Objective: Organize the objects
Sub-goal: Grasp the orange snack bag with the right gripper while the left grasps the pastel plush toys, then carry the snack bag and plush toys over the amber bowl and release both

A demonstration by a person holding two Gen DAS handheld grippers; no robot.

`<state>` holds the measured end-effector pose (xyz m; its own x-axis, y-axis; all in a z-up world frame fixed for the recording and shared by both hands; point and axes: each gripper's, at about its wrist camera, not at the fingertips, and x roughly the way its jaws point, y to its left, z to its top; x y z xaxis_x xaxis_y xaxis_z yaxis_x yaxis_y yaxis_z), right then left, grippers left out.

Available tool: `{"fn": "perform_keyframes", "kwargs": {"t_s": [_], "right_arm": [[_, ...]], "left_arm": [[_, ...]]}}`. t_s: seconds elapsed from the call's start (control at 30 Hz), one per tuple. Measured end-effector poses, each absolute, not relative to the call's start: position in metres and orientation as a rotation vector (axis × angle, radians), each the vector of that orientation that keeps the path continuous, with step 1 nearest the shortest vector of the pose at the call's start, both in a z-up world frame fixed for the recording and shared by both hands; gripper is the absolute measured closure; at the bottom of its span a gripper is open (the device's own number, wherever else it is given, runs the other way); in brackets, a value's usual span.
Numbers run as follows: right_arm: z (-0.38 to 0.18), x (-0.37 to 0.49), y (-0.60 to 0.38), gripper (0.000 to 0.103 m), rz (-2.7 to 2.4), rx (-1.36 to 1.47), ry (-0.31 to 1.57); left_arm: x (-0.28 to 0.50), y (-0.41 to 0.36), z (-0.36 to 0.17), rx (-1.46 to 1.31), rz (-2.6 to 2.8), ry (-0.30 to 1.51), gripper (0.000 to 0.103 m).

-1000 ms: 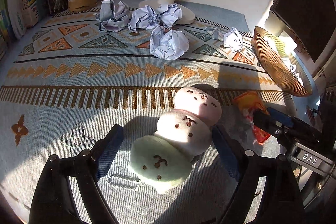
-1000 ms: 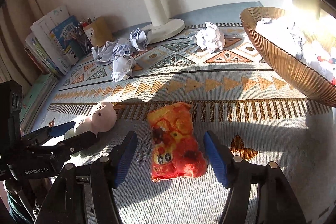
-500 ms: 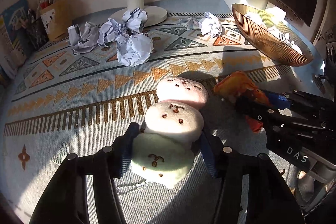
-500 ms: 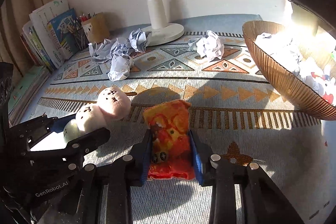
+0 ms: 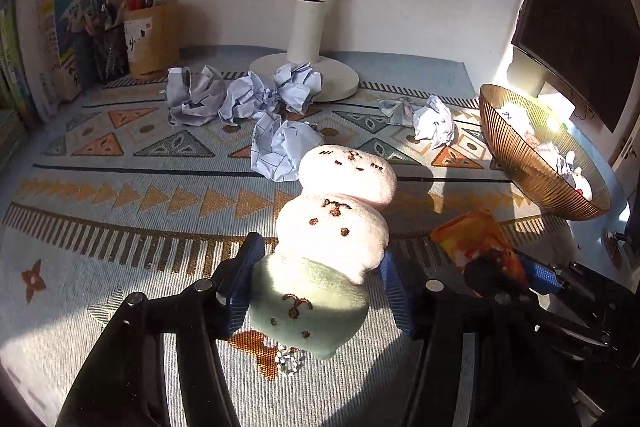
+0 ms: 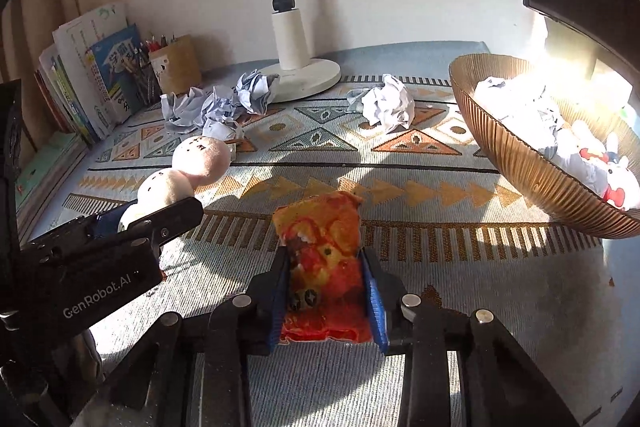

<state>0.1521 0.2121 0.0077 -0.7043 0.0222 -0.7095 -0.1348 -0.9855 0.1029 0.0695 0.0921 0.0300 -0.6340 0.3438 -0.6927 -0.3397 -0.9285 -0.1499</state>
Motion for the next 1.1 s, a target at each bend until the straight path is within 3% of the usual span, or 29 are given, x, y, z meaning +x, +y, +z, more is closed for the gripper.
{"fn": "perform_keyframes", "kwargs": {"t_s": [0.77, 1.0, 1.1], "right_arm": [[0.003, 0.148, 0.218, 0.07, 2.769, -1.199, 0.255], [0.024, 0.174, 0.216, 0.07, 2.822, -0.95, 0.228], [0.034, 0.187, 0.231, 0.07, 2.815, -0.902, 0.358]], "left_arm": [[0.072, 0.089, 0.033, -1.04, 2.547, -0.029, 0.047], [0.075, 0.093, 0.034, -1.03, 2.556, 0.009, 0.047], [0.075, 0.097, 0.04, -1.03, 2.548, 0.008, 0.047]]}}
